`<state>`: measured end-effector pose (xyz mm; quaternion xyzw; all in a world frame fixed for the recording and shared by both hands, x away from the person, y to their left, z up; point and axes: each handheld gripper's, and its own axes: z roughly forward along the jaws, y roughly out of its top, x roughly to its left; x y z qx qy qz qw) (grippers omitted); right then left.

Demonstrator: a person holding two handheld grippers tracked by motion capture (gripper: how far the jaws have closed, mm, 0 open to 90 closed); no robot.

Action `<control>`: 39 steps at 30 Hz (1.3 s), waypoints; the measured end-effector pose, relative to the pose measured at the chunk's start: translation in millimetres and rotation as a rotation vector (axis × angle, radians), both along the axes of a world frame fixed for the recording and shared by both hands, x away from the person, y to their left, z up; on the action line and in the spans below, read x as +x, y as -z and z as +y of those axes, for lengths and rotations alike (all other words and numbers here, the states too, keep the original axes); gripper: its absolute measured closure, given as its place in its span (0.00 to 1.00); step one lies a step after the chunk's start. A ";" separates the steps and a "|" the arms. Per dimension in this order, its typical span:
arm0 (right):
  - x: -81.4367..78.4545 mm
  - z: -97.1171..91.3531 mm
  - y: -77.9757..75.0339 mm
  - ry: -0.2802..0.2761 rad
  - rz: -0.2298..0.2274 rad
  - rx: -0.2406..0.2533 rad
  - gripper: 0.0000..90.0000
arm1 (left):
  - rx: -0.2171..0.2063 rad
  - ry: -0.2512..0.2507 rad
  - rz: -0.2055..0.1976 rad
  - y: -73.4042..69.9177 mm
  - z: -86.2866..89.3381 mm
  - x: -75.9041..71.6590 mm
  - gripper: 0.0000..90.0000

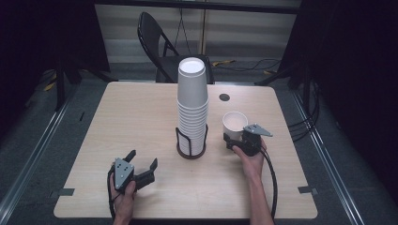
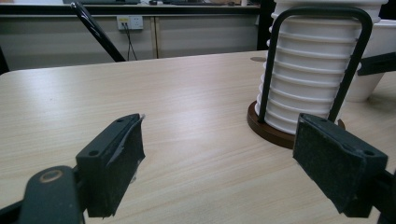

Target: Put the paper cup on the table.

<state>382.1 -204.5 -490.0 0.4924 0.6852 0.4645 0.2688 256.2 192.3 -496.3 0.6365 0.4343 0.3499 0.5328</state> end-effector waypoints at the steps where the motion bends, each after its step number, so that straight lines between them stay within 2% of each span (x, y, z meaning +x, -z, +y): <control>1: 0.0 0.0 0.0 0.000 0.000 0.000 0.15 | 0.000 -0.001 0.000 0.0 -0.1 0.0 0.18; 6: -15.8 -1.4 -4.1 0.015 -0.038 0.018 0.15 | -0.005 -0.008 0.002 0.1 -0.1 0.0 0.18; 9: -25.0 -1.4 -7.2 0.013 -0.053 0.044 0.15 | -0.008 -0.016 -0.007 0.3 0.2 -0.9 0.18; 11: -32.8 -0.8 -9.1 0.017 -0.078 0.062 0.15 | -0.010 -0.019 -0.005 0.2 0.5 -0.8 0.18; 14: -43.4 1.5 -11.0 0.013 -0.095 0.063 0.15 | -0.010 -0.024 -0.004 0.2 0.3 -0.7 0.18; 19: -61.3 8.9 -16.3 0.004 -0.148 0.072 0.16 | -0.005 -0.040 -0.004 0.1 -0.1 -0.7 0.19; 22: -70.4 12.4 -15.3 -0.004 -0.147 0.068 0.16 | -0.002 -0.046 -0.006 0.1 -0.3 -1.0 0.19; 25: -79.7 16.0 -14.2 -0.008 -0.164 0.087 0.16 | -0.001 -0.055 -0.005 0.0 -1.2 -1.7 0.20; 27: -85.5 17.6 -12.4 -0.014 -0.158 0.101 0.16 | -0.001 -0.056 -0.007 0.1 -1.9 -2.3 0.20; 32: -99.2 22.3 -9.4 -0.012 -0.167 0.088 0.17 | -0.011 -0.049 -0.006 0.2 -0.6 -2.1 0.20; 39: -116.2 22.3 1.5 -0.011 -0.185 0.114 0.17 | -0.012 -0.049 -0.012 0.3 0.0 -2.9 0.20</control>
